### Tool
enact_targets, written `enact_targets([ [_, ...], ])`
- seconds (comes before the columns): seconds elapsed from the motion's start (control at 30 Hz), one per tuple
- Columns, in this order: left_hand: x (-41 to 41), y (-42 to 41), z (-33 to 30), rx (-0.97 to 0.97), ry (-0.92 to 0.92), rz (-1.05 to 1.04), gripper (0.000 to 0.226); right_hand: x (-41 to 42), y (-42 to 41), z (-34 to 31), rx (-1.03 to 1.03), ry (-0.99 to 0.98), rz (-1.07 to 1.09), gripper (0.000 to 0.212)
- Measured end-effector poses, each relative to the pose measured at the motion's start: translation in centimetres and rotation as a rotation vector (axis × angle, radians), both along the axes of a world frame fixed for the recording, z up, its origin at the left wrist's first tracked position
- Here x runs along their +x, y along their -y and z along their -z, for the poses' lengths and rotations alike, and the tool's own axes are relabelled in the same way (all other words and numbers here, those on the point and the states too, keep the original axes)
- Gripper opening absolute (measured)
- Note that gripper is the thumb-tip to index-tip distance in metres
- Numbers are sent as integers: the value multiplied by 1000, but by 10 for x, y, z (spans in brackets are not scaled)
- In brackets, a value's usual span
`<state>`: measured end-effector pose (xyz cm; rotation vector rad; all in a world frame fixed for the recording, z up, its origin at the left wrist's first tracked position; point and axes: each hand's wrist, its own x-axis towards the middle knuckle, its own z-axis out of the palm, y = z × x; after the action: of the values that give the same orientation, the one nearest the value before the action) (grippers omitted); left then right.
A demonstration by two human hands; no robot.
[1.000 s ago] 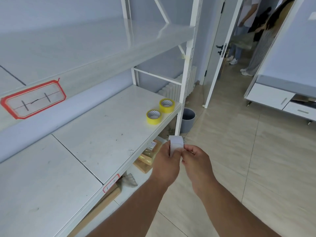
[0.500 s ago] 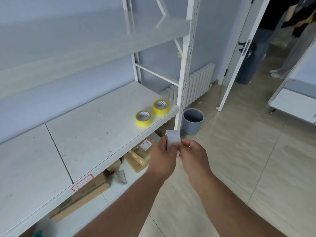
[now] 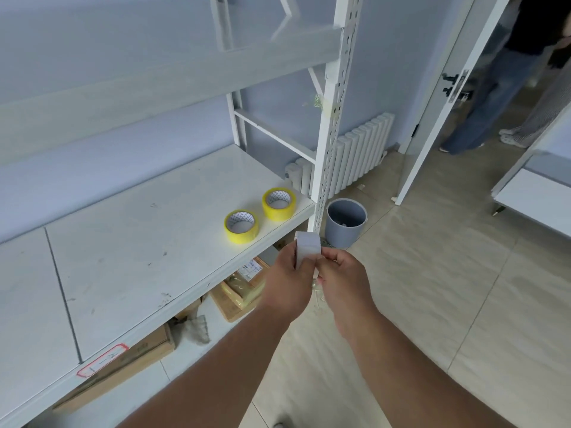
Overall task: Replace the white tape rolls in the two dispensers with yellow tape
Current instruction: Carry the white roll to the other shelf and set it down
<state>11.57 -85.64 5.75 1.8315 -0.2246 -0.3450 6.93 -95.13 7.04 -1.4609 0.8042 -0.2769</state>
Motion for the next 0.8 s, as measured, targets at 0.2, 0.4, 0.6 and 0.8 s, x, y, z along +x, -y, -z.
enact_targets([
  [0.2,21,33,2,5,-36,-38,23,24,35,2,2,-5,-52,23],
  [0.4,27,83,7,0,-60,-146,21,42,90,12,22,0,-160,20],
  [0.6,28,131,10,12,-71,-265,21,58,143,19,20,-4,-283,19],
  [0.8,50,153,11,2,-105,-338,19,90,167,26,37,-37,-365,19],
])
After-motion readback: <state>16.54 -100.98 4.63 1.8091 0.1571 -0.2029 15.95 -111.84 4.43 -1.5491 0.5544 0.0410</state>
